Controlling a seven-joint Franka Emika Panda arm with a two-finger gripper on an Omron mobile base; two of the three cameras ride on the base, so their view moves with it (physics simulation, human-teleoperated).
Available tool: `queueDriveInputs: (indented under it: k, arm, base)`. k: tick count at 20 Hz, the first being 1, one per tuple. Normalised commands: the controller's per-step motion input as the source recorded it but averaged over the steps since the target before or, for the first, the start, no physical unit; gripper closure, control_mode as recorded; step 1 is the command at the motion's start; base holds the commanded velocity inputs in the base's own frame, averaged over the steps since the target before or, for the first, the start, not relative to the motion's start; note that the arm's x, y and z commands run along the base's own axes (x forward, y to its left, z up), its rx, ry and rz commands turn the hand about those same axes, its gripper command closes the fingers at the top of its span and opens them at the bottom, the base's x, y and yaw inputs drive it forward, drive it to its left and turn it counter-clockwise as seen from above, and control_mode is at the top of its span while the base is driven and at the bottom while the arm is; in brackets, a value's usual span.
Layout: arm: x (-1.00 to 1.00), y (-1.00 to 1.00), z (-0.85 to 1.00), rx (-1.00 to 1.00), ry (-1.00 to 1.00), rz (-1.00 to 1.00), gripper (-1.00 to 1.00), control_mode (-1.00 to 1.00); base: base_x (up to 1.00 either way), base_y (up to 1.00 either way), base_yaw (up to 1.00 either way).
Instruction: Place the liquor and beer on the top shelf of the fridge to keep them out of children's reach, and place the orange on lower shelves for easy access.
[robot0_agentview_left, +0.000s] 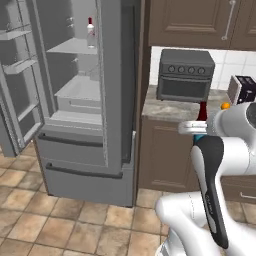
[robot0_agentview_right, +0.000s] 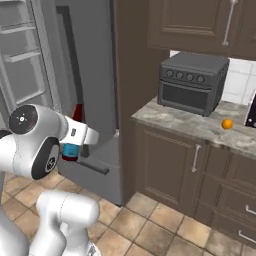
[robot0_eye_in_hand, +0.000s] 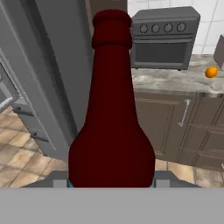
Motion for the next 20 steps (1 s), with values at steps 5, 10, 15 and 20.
queueDriveInputs:
  k: [5, 10, 15, 20]
  arm:
    - [0.0, 0.0, 0.0, 0.0, 0.0, 0.0, 1.0, 1.0]
    - [0.0, 0.0, 0.0, 0.0, 0.0, 0.0, 1.0, 1.0]
    - [0.0, 0.0, 0.0, 0.0, 0.0, 0.0, 1.0, 1.0]
    - [0.0, 0.0, 0.0, 0.0, 0.0, 0.0, 1.0, 1.0]
  base:
    - [-0.22, 0.82, 0.16]
    - [0.07, 1.0, 0.08]
    - [0.36, 0.98, 0.02]
    - [0.4, 0.53, -0.06]
